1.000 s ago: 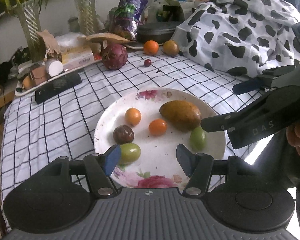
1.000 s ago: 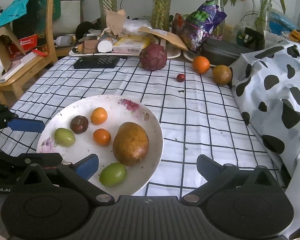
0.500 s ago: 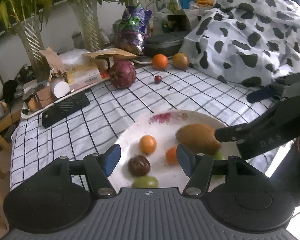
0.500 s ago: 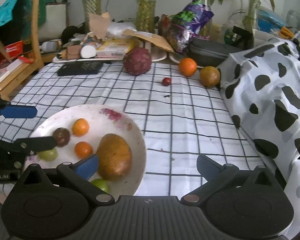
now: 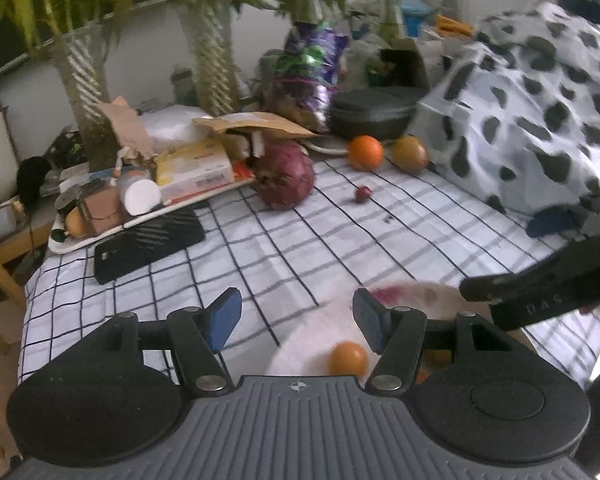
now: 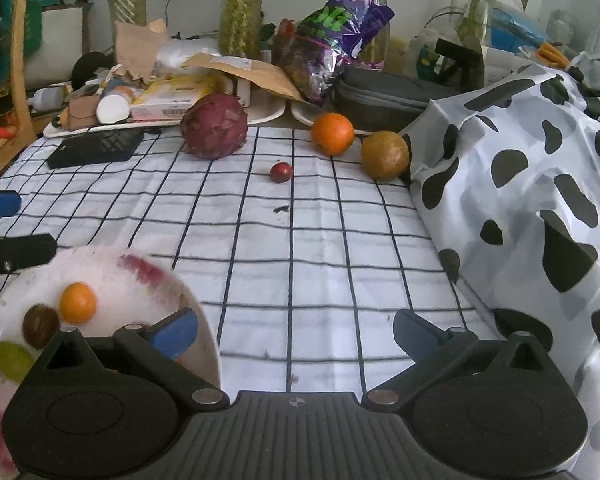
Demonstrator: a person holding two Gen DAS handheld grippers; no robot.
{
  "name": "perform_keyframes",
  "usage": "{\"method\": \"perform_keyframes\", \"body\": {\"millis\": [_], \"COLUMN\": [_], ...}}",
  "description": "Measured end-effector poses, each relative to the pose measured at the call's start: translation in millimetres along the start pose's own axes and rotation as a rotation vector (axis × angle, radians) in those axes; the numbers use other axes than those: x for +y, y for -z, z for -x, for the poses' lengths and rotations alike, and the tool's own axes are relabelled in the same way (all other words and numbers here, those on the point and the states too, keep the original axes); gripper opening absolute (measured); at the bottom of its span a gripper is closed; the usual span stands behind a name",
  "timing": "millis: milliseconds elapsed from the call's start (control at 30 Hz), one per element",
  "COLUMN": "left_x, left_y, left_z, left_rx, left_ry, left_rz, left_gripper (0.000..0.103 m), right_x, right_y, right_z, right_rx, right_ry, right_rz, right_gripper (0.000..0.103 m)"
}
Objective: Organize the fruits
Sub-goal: 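Move both grippers from the plate toward the dragon fruit and small red fruit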
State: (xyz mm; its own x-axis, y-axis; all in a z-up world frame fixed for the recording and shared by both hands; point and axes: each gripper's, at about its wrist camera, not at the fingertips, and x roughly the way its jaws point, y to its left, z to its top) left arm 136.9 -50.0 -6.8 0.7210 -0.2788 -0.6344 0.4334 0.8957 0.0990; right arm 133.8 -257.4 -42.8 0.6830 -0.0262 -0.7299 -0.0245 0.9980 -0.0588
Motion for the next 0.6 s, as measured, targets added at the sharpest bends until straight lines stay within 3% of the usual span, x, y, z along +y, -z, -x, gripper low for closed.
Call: {"method": "perform_keyframes", "body": {"millis": [600], "left_x": [25.3], "left_y": [-32.4], "left_z": [-45.3], "left_rx": [0.013], "left_ry": [0.035], "left_rz": [0.110], "left_gripper": [0.060], "right_x": [3.3], "right_y": [-37.9], "right_z": [-31.4], "right_rx": [-0.045], "right_ry": [-0.035], "right_rz": [0.057], "right_gripper": [0.103]}}
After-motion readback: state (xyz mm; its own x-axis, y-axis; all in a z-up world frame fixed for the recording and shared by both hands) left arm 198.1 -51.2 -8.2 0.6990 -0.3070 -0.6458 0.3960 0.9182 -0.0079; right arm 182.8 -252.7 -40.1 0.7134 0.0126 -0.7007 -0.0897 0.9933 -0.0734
